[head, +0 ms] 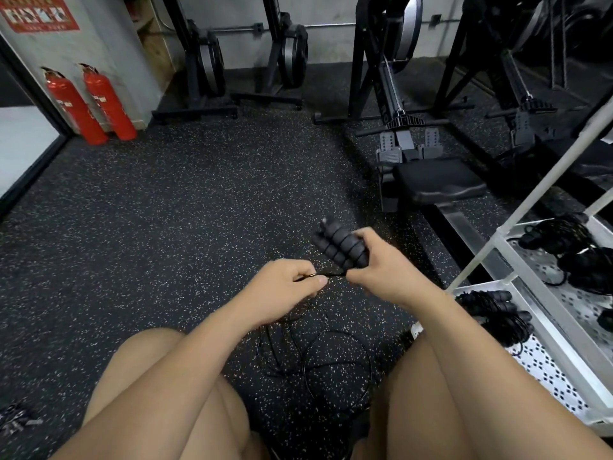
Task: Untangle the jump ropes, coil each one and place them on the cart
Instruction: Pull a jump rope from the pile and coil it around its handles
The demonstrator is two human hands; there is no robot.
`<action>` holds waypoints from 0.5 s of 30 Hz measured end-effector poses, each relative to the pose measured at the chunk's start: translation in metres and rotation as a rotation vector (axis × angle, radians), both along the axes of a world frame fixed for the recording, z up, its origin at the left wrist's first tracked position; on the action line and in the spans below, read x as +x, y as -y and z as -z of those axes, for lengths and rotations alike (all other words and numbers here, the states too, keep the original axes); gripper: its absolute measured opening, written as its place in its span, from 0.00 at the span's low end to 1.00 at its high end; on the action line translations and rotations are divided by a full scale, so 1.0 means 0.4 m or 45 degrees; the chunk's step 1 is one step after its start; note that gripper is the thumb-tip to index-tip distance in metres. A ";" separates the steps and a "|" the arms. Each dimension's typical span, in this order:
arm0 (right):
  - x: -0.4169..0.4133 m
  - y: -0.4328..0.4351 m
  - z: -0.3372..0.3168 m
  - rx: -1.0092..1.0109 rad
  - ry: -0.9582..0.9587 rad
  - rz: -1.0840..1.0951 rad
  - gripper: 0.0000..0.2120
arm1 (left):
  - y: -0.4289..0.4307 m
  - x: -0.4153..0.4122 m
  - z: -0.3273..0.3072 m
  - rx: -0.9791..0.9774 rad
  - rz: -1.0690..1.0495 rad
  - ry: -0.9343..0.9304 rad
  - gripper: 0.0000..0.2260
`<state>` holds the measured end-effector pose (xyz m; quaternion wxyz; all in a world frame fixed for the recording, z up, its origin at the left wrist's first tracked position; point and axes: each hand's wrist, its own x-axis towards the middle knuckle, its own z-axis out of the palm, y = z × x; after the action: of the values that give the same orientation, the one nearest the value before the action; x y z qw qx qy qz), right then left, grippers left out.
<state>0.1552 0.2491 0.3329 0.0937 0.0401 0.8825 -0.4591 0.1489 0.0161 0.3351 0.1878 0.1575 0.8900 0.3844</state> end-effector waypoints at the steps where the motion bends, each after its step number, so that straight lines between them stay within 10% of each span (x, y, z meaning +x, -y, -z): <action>1: 0.000 0.003 0.006 0.147 0.065 -0.075 0.29 | 0.008 -0.001 -0.007 0.020 -0.008 -0.011 0.15; 5: 0.016 0.043 -0.001 0.347 0.374 -0.461 0.18 | 0.041 -0.020 -0.012 0.190 -0.062 -0.017 0.14; 15: 0.060 0.037 -0.061 -0.639 0.530 -0.889 0.22 | 0.065 -0.029 -0.017 0.632 -0.089 0.257 0.12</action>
<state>0.1792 0.2341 0.3574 0.4241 -0.1917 0.6676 -0.5811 0.1371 -0.0101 0.3417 0.2178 0.1286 0.7501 0.6110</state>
